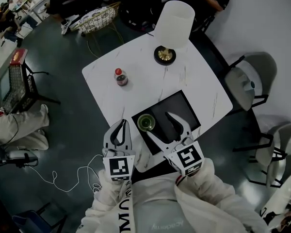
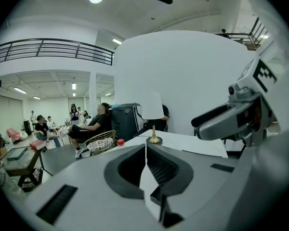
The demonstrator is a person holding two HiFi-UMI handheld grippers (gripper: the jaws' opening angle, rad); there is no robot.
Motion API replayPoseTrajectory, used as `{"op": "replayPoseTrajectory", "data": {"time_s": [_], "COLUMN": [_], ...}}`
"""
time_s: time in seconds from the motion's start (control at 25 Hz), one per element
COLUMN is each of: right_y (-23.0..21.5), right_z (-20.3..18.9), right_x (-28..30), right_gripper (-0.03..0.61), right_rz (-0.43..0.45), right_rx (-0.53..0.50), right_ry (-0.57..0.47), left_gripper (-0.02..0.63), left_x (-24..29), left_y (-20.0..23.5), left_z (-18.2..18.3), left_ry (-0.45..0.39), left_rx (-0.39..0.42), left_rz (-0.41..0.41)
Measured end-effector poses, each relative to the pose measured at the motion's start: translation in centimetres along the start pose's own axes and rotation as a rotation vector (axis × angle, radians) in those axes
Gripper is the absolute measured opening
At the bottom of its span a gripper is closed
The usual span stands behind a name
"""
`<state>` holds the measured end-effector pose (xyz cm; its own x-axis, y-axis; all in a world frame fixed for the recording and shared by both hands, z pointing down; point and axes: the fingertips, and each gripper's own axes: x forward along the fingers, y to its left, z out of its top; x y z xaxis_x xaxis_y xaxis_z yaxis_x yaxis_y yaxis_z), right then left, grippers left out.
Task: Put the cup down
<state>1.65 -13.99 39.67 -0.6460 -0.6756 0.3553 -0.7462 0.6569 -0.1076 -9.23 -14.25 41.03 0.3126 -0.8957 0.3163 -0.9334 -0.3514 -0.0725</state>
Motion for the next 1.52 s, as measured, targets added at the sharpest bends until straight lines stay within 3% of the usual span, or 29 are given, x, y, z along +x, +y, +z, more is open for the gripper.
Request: {"op": "replayPoseTrajectory", "data": {"time_s": [0.24, 0.48, 0.72, 0.84, 1.52], "right_y": [-0.4, -1.5, -1.8, -2.3, -0.2], "right_z": [0.7, 2.1, 3.1, 3.7, 5.1], "right_x": [-1.6, -3.0, -4.0, -4.5, -5.5], "right_gripper": [0.251, 0.166, 0.149, 0.072, 0.011], "right_rz": [-0.019, -0.057, -0.060, -0.076, -0.091], "right_rx": [0.054, 0.038, 0.031, 0.039, 0.044], "right_ry": [-0.034, -0.057, -0.071, -0.083, -0.124], "left_gripper": [0.015, 0.015, 0.015, 0.015, 0.015], "left_x": [-1.0, -1.7, -2.4, -2.7, -5.9], "left_y": [-1.0, -2.0, -2.9, -3.2, -3.2], "left_z": [1.6, 3.3, 4.7, 5.7, 7.0], "left_ry": [-0.011, -0.015, -0.026, -0.041, -0.085], "left_rx": [0.007, 0.005, 0.015, 0.024, 0.037], "left_rz": [-0.006, -0.011, -0.001, 0.006, 0.007]}}
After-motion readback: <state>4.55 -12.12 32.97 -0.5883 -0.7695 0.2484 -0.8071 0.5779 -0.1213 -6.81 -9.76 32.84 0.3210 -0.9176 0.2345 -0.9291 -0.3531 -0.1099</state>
